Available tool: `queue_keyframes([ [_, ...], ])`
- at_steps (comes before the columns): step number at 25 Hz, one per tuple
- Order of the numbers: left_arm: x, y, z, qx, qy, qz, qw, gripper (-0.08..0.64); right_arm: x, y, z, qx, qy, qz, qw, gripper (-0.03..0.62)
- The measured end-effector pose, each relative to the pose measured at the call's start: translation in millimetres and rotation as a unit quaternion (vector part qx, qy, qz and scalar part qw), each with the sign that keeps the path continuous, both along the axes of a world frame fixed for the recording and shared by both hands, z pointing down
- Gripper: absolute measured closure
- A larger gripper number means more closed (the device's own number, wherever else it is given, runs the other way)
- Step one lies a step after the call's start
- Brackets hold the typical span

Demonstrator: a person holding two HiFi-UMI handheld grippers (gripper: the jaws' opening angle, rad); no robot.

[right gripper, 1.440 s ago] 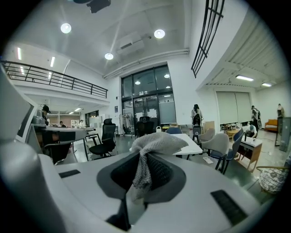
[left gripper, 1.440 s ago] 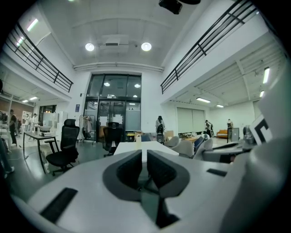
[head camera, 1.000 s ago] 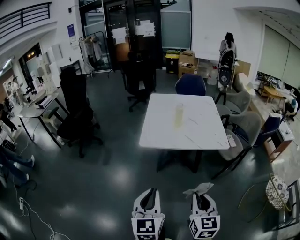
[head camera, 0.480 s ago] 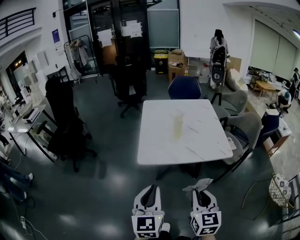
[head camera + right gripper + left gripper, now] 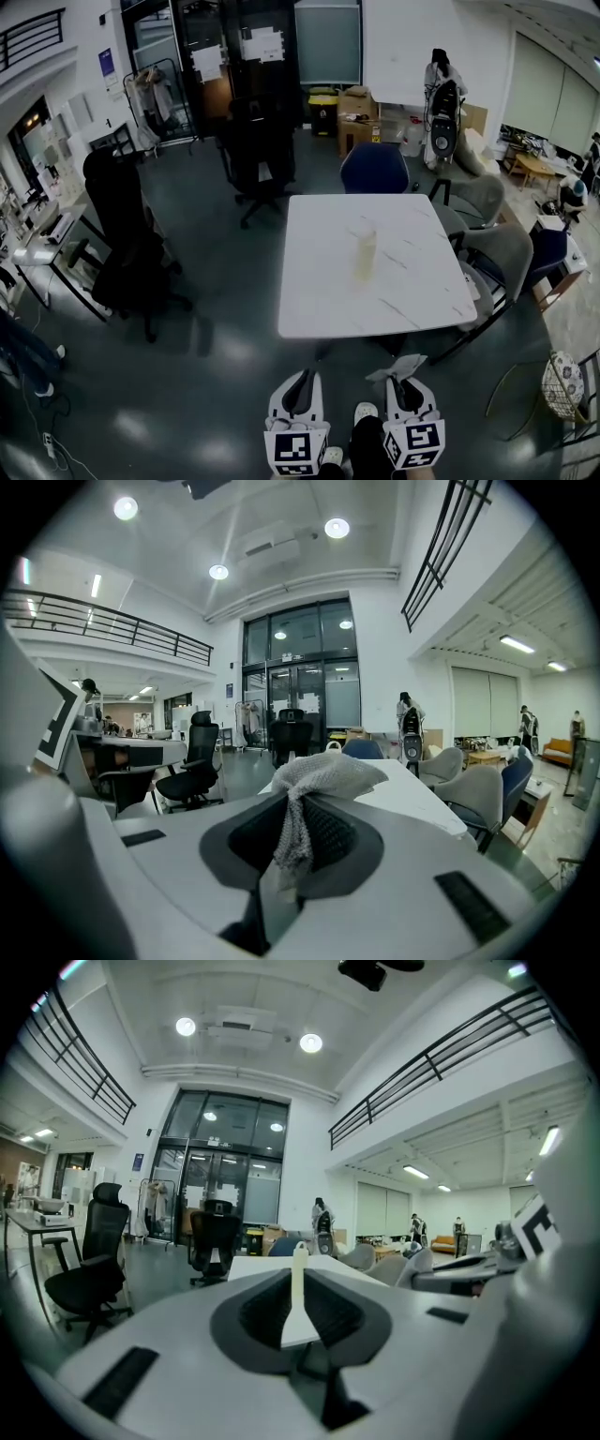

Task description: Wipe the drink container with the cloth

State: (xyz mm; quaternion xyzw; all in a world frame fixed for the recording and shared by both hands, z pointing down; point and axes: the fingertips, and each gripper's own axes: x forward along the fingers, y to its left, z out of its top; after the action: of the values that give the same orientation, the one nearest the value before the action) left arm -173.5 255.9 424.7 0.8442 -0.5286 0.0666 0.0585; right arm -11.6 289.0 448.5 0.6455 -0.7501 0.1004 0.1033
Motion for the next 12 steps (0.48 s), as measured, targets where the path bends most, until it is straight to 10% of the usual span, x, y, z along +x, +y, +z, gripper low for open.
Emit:
queue_keyframes([
  [12,58,-109,-8,0.013,-0.025,-0.014,0.9995,0.518,51,-122,-5,0.005,-0.013,-0.034,0.999,0.546],
])
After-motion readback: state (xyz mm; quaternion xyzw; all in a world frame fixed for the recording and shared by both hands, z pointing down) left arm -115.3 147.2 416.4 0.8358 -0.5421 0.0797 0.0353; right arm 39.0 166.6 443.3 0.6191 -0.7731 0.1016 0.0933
